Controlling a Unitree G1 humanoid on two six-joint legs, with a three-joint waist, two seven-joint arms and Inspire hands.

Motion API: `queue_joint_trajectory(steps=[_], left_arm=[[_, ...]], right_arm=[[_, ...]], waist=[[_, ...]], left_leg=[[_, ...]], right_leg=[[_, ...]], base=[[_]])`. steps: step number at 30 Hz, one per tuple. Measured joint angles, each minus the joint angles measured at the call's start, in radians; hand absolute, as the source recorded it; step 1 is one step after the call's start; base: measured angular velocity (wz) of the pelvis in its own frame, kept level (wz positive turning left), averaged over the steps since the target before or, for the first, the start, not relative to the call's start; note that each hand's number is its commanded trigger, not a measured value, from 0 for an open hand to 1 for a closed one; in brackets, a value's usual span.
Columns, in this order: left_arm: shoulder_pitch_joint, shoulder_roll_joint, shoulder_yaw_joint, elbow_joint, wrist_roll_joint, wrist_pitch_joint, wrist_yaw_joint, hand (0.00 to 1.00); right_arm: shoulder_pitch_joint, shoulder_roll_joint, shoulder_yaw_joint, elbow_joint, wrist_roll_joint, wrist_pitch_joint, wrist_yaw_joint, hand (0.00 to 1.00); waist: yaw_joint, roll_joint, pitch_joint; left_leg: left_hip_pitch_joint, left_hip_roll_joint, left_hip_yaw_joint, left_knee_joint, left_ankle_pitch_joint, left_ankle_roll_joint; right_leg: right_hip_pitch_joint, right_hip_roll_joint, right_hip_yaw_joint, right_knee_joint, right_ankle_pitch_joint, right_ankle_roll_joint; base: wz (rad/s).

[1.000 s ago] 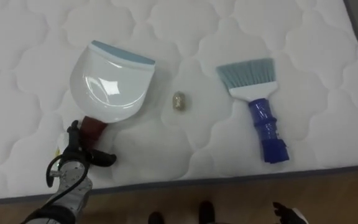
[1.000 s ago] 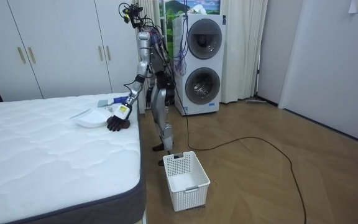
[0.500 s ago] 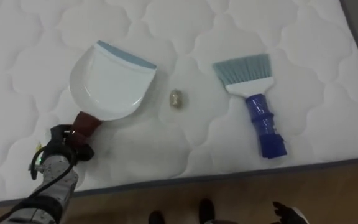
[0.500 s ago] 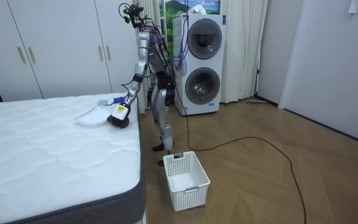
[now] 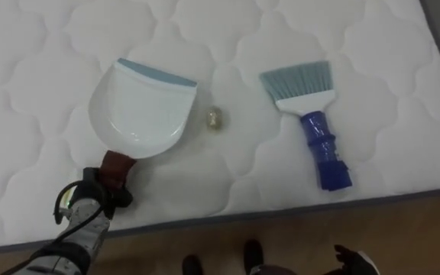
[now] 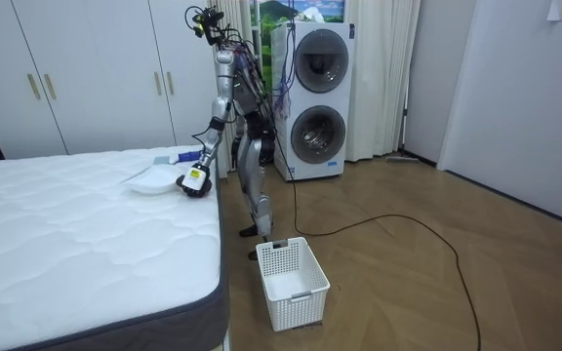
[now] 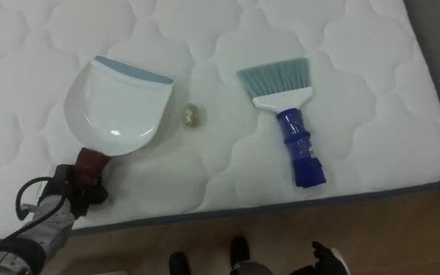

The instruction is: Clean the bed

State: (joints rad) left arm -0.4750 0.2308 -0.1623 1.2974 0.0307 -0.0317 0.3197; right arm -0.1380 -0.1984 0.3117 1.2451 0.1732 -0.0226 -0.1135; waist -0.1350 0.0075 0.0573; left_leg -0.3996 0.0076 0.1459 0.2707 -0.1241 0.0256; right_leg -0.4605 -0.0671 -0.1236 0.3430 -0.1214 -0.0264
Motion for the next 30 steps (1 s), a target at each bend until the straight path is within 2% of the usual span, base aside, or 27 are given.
queue_joint_trajectory(steps=[16,19,25,27,30], left_arm=[[0.000,0.007,-0.008,0.023,0.008,0.001,-0.008,1.00],[0.000,0.010,-0.008,0.022,0.031,-0.003,-0.008,1.00],[-0.002,0.042,-0.020,0.018,0.079,-0.013,-0.006,1.00],[-0.004,0.074,-0.028,0.018,0.149,-0.020,0.000,1.00],[-0.004,0.104,-0.029,0.012,0.208,-0.027,0.021,1.00]], right_arm=[[0.001,0.000,0.000,0.002,0.022,-0.002,0.007,0.00],[0.002,0.000,0.003,0.015,0.072,-0.010,0.007,0.00],[0.003,-0.005,-0.020,0.030,0.207,-0.021,0.006,0.00],[0.004,-0.008,-0.065,0.030,0.263,-0.029,0.006,0.00],[0.003,-0.023,-0.124,0.031,0.312,-0.037,0.001,0.00]], waist=[[-0.002,-0.002,0.0013],[0.002,-0.002,0.0015],[0.002,0.005,0.0019],[0.000,0.009,0.0002],[0.001,0.016,-0.0007]], left_leg=[[0.006,0.002,0.004,0.000,0.000,0.000],[0.006,0.003,0.004,0.000,0.000,0.000],[-0.004,0.004,0.005,0.006,0.000,0.000],[-0.007,0.002,0.005,0.006,0.000,0.000],[-0.008,0.002,0.005,0.008,0.000,0.000]], right_leg=[[0.006,0.001,0.003,0.002,-0.004,-0.001],[0.006,0.001,0.004,0.001,-0.004,-0.001],[0.000,0.000,-0.001,0.004,-0.004,-0.001],[-0.002,0.000,-0.004,0.004,-0.003,-0.002],[-0.002,-0.002,-0.005,0.005,-0.003,-0.002]], base=[[0.00],[0.00],[0.03],[0.02],[0.00]])
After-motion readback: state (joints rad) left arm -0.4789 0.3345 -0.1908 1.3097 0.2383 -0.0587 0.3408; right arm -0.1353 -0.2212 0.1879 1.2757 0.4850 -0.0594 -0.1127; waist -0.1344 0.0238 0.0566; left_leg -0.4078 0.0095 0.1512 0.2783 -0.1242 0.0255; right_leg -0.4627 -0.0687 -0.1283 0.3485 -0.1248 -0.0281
